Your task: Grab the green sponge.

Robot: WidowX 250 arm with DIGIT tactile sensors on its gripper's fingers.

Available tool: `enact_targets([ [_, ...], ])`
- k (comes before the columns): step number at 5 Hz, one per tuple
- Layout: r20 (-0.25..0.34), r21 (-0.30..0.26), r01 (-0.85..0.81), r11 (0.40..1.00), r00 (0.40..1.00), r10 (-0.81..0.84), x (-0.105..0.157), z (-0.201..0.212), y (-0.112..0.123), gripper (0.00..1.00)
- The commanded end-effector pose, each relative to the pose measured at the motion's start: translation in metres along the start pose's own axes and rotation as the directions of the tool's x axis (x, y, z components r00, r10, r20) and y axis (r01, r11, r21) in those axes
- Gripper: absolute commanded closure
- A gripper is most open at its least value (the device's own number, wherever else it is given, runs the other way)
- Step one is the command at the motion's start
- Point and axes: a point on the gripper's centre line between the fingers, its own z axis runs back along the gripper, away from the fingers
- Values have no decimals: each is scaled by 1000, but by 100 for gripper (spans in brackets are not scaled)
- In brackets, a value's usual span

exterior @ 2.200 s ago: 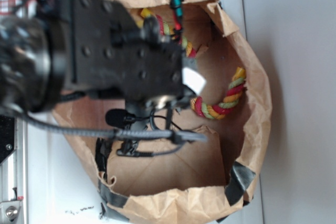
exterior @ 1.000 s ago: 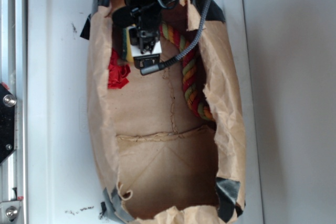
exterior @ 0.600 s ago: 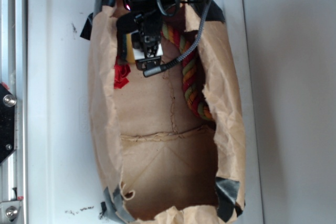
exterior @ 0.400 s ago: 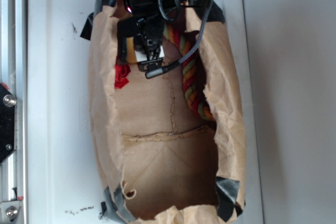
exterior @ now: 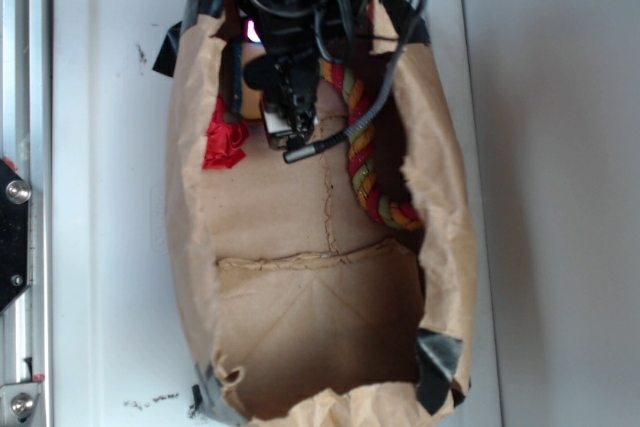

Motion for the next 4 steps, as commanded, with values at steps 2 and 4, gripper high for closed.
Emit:
enact_targets([
  [2,-3,42,34,999,999,-34,9,-3,-5,0],
  [4,14,63,19,998,1000,-19,9,-2,-5,100],
])
